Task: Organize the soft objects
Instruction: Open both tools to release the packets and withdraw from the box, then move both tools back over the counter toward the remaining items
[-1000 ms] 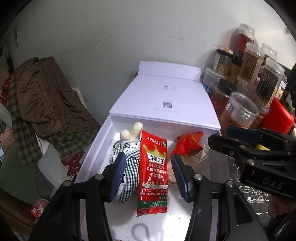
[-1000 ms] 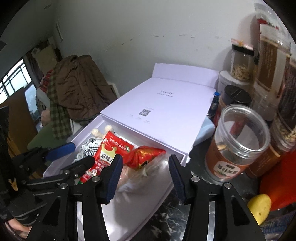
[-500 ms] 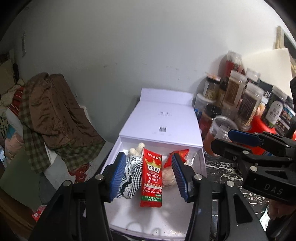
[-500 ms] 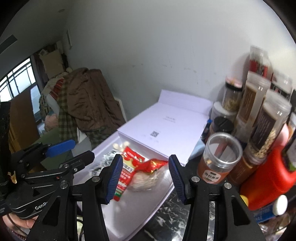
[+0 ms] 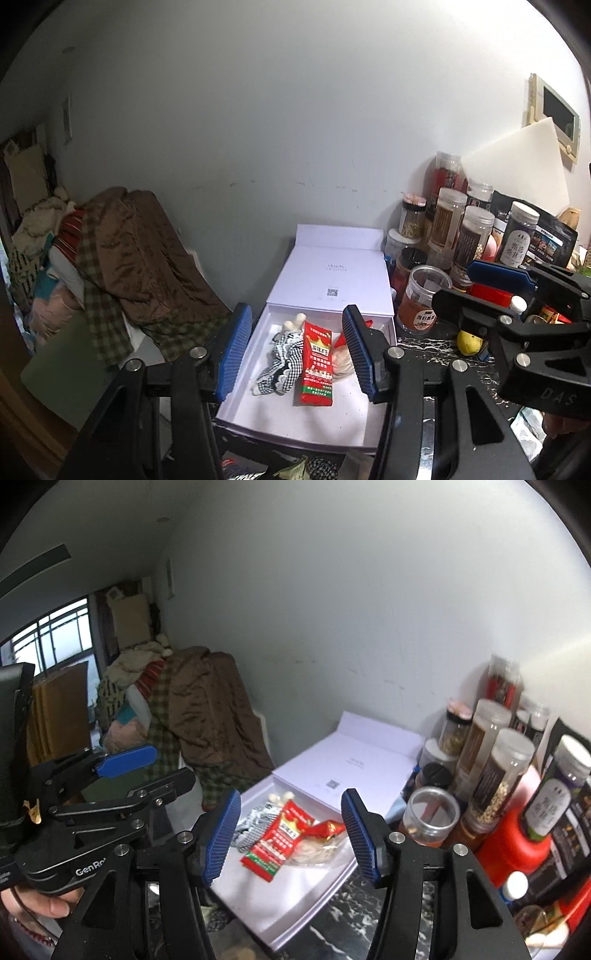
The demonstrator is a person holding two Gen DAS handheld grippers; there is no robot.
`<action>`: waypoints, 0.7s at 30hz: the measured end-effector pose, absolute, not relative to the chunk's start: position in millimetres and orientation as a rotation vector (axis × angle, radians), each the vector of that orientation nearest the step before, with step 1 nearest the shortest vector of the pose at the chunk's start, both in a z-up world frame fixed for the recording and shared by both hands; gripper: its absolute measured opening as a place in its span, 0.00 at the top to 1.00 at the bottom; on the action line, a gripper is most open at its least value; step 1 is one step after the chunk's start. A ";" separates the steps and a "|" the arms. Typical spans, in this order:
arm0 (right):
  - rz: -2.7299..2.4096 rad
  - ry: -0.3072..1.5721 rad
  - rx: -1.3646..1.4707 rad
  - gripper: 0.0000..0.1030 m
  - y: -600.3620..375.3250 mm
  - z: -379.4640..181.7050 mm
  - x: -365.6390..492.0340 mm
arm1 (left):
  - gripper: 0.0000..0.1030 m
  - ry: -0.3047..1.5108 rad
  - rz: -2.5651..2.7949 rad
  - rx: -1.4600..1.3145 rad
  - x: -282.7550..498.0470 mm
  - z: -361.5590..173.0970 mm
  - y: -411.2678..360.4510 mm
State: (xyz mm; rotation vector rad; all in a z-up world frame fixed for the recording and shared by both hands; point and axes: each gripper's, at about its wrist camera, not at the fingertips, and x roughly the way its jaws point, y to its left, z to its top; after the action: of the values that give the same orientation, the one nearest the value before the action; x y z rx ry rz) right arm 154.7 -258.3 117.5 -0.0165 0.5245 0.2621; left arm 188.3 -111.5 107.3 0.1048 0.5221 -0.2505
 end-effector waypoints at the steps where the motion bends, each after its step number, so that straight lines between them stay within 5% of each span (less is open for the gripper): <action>1: 0.265 0.516 -0.021 0.39 -256.8 120.3 150.3 | 0.51 0.512 -0.248 0.107 182.7 111.5 -110.1; 5: 0.261 0.477 -0.043 0.32 -252.3 129.7 131.2 | 0.30 0.485 -0.247 0.102 164.5 122.3 -105.5; 13: 0.263 0.428 -0.036 0.15 -248.3 139.0 90.5 | 0.30 0.442 -0.245 0.123 127.8 133.5 -99.7; 21: 0.268 0.387 -0.028 0.11 -244.2 138.3 54.4 | 0.30 0.431 -0.254 0.126 98.7 131.9 -90.4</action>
State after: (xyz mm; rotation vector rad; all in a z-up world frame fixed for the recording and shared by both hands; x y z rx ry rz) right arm 54.4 -244.2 138.3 -0.0279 0.3871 0.2680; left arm 98.7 -90.4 131.9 0.1259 0.4308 -0.2540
